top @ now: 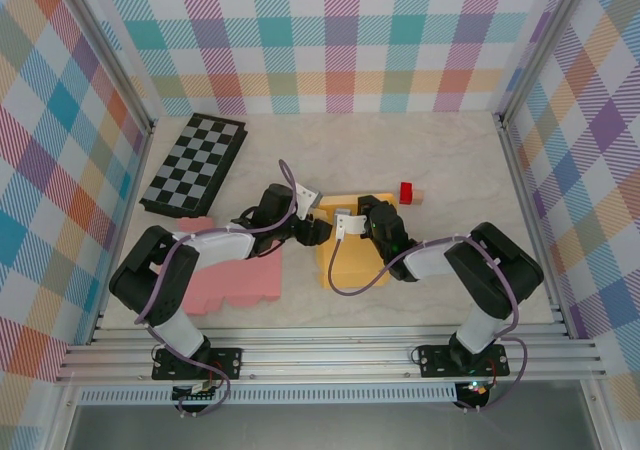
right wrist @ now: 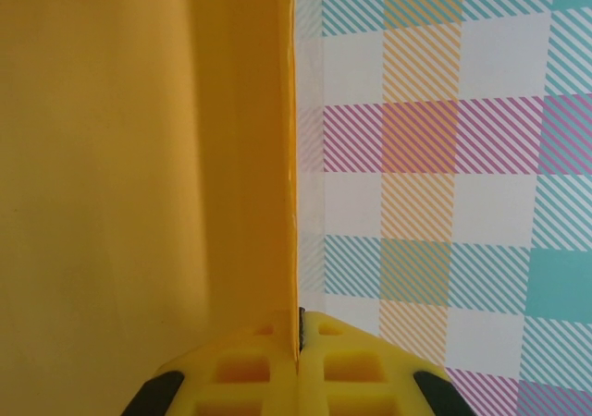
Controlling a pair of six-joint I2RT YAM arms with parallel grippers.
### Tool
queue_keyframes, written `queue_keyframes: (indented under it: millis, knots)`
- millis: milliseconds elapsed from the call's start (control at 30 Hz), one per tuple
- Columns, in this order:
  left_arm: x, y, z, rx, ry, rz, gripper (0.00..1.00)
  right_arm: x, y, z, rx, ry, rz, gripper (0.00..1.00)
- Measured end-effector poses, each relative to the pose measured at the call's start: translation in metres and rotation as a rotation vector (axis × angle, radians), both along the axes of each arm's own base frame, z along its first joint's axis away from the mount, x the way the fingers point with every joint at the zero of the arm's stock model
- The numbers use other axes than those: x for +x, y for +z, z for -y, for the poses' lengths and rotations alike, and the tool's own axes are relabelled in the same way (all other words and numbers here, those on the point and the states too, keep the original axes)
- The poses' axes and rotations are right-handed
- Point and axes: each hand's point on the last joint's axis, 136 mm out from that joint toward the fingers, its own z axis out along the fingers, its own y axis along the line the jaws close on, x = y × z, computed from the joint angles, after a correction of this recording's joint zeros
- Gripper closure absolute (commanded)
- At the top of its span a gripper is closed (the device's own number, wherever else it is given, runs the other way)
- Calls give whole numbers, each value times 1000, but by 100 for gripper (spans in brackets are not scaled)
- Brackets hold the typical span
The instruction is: Fold the paper box
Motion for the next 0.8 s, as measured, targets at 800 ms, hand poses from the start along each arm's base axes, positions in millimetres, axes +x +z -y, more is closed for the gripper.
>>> queue_keyframes:
  millis: [800]
  knots:
    - [11, -14, 4, 20, 10, -6, 37, -9, 3, 0, 23, 11, -30, 100]
